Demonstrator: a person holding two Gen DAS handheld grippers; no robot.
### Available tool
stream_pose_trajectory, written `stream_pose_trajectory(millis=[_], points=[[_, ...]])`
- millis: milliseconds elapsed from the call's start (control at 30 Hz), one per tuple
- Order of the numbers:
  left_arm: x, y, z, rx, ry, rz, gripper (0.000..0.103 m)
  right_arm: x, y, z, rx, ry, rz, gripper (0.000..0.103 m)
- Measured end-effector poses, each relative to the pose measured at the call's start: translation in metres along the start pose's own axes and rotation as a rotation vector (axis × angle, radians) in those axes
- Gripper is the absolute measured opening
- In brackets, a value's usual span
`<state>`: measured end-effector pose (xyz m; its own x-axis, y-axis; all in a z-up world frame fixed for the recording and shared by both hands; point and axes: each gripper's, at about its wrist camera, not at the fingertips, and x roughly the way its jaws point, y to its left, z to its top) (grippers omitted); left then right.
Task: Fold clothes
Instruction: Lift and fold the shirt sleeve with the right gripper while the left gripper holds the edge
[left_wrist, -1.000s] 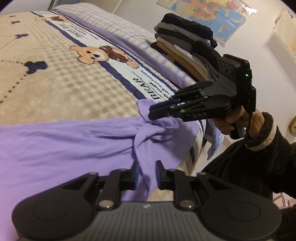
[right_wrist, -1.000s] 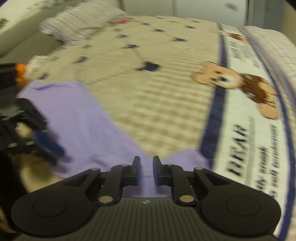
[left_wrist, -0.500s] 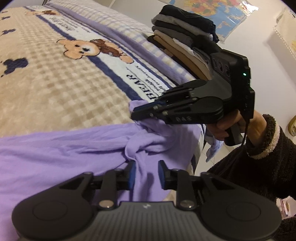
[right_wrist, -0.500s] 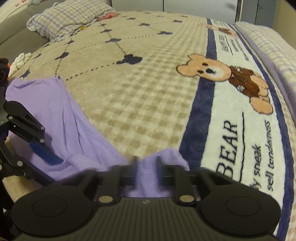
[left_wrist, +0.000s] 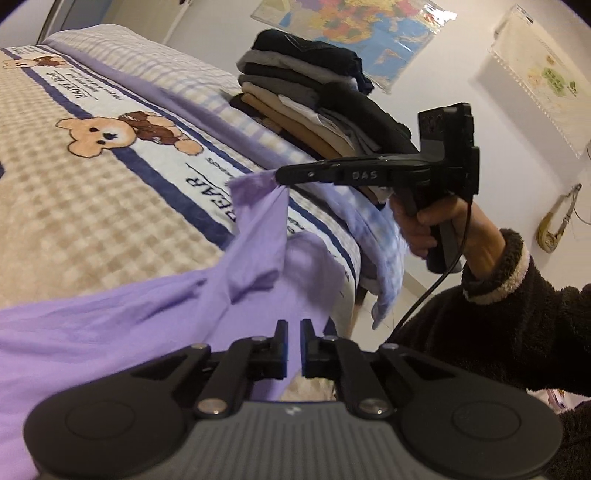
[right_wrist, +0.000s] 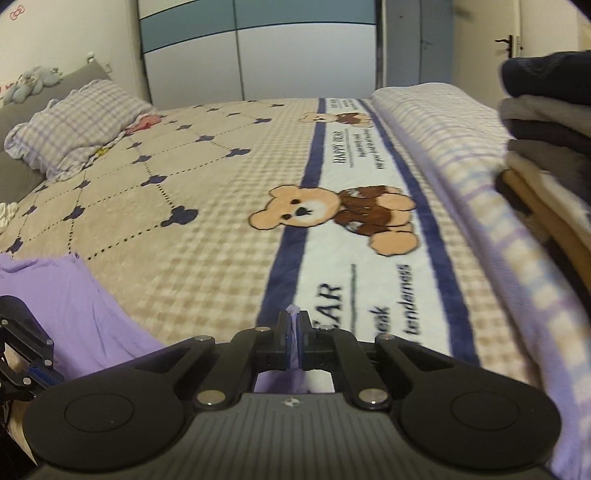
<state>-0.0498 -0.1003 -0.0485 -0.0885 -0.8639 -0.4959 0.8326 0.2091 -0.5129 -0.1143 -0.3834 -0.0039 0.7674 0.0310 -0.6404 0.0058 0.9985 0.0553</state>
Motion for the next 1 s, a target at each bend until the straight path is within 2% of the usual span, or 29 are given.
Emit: stream_pose_trajectory(millis=[133,267,467,533,600,867,900,1000], points=[[0.001,-0.005,-0.001,0.025,0.013,0.011,0.006,-0.018,0.004,-0.009,-0.045,0.007,-0.052,0.004],[-0.005,-0.003,0.003,0.021,-0.016,0.01,0.008,-0.031,0.014,-0.02,-0.083,0.018,-0.094,0.003],[-0.01,0.003,0.008,-0.002,-0.052,0.045,0.026,-0.037,0.024,-0.036,-0.087,0.084,-0.108,0.003],[-0.009,0.005,0.008,-0.004,-0.047,0.063,0.041,-0.037,0.026,-0.041,-0.083,0.111,-0.106,0.003],[-0.005,0.008,0.007,-0.002,-0.026,0.085,0.046,-0.036,0.028,-0.046,-0.082,0.138,-0.11,0.003],[0.007,0.013,-0.001,0.053,0.04,0.179,0.043,-0.051,0.038,-0.064,-0.07,0.181,-0.12,0.003],[0.009,0.012,-0.002,0.064,0.048,0.18,0.04,-0.05,0.038,-0.067,-0.07,0.198,-0.118,0.003],[0.015,0.008,-0.005,0.106,0.086,0.191,0.016,-0.046,0.039,-0.076,-0.069,0.253,-0.11,0.003]])
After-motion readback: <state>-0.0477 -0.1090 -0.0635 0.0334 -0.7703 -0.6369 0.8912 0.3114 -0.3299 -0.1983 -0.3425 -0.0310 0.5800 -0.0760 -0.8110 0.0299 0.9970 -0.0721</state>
